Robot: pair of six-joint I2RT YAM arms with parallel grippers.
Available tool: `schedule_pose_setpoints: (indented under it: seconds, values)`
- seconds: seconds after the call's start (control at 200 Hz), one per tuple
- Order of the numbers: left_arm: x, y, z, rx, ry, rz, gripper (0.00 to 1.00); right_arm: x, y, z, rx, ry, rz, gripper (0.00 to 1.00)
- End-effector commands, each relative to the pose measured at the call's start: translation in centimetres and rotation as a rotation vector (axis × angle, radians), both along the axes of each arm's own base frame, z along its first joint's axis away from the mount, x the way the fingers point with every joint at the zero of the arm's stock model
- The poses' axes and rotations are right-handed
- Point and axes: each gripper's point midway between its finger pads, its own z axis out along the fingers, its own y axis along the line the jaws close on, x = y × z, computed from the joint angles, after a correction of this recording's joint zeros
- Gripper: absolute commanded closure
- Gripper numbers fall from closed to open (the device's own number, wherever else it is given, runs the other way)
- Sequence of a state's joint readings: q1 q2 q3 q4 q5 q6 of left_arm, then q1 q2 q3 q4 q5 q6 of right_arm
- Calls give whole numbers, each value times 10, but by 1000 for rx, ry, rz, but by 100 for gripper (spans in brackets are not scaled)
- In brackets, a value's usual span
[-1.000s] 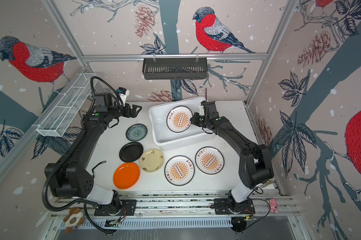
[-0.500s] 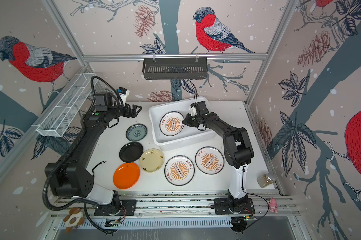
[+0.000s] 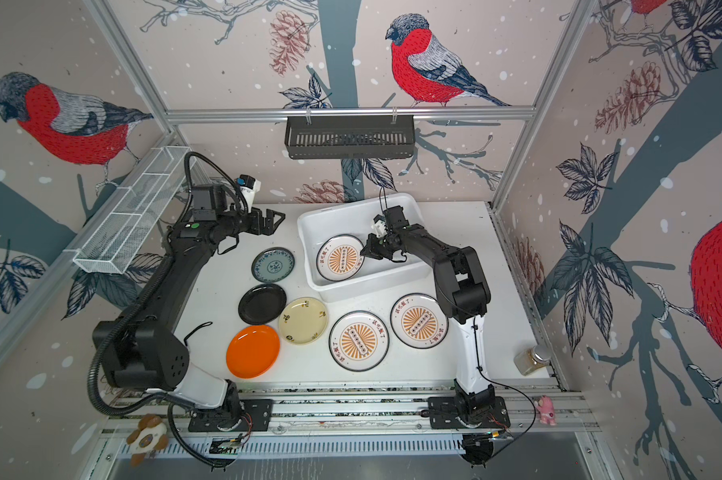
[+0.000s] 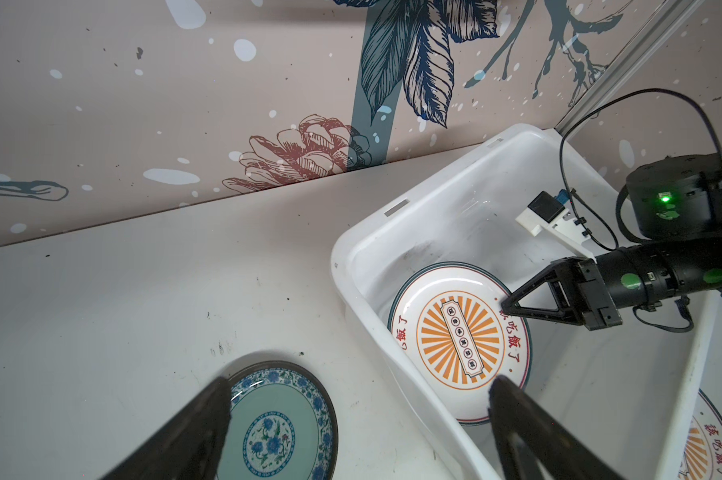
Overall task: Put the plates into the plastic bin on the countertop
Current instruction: 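Carry the plate over the white bin and lower it inside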
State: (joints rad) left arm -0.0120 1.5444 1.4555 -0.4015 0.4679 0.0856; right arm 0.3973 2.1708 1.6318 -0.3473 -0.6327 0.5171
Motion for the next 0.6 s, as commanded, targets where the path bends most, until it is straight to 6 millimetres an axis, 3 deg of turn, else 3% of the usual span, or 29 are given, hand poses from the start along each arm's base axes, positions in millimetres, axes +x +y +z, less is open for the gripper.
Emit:
schedule_pose_setpoints:
  seconds: [0.0, 0.375, 0.595]
  values:
    - [0, -3, 5, 3, -21, -24, 5, -5, 6, -4, 22, 21, 46, 97]
    - [-1, -4, 5, 9, -23, -35, 5, -1, 7, -29, 6, 74, 61, 89]
    - [-1, -5, 6, 2, -22, -40, 5, 1, 2, -35, -3, 86, 46, 78]
